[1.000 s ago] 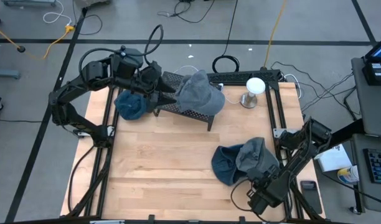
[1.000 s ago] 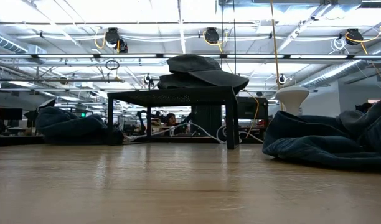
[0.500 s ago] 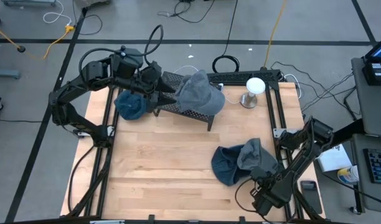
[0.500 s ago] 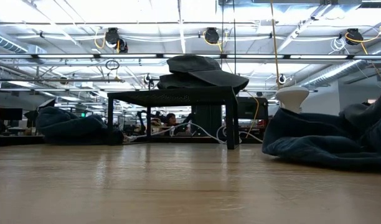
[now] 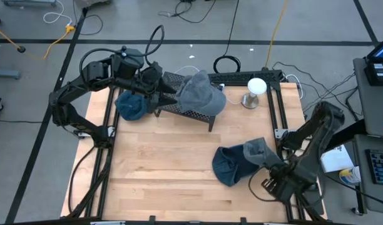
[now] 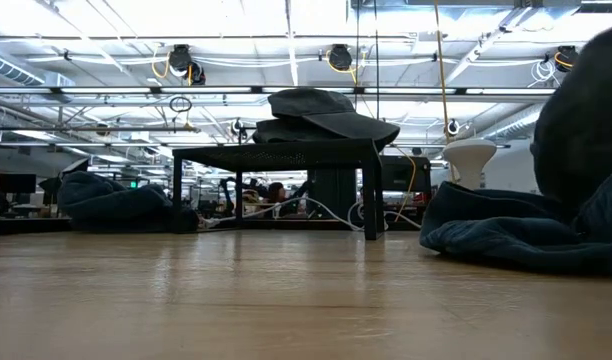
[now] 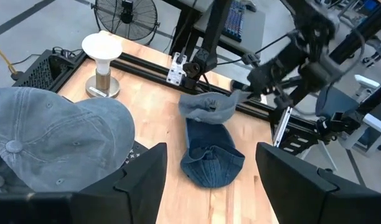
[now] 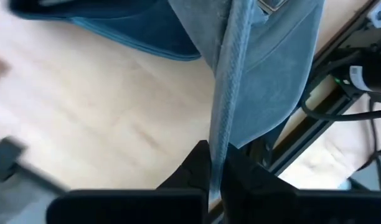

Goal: Pick & Place hat
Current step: Stack the gray cap on the stacked gray cap on the shelf

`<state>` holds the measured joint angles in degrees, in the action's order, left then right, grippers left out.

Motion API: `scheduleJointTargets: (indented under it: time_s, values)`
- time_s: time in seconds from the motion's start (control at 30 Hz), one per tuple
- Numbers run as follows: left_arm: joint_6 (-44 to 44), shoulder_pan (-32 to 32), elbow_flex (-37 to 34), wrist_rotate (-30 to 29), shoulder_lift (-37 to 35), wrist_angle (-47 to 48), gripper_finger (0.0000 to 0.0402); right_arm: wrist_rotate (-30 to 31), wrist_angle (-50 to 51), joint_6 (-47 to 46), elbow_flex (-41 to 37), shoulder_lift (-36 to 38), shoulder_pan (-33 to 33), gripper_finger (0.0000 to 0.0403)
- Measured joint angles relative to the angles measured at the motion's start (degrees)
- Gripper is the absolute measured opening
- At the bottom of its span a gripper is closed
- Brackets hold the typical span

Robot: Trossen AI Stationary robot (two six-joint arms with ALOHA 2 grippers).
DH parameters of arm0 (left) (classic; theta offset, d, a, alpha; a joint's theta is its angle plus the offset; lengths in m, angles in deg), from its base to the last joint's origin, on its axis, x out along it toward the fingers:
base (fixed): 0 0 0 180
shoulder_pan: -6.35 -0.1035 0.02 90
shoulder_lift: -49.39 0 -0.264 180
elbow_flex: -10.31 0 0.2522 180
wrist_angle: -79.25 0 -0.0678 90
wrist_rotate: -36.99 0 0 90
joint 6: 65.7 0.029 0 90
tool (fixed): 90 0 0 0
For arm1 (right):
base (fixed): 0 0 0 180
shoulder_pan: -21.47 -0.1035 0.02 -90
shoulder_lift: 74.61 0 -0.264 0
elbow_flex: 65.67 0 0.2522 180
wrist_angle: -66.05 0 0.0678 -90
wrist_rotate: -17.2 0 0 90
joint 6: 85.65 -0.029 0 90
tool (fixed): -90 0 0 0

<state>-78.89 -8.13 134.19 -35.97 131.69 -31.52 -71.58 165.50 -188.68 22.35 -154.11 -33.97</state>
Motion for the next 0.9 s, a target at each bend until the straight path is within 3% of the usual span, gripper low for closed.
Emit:
scheduleJointTargets:
  time_s: [0.37,0.7,0.9]
  values:
    - [-0.54,0.00,0.00,0.00,0.00,0.00,0.0265,-3.01,0.82,6.87,0.02,12.78,2.94,0.0005]
    - [-8.44,0.00,0.00,0.00,0.02,0.02,0.0246,-3.00,4.39,18.58,0.02,18.55,3.52,0.0005]
    - [-11.18,0.00,0.00,-0.01,0.02,0.02,0.0255,-2.90,4.35,22.73,0.02,20.57,3.52,0.0008]
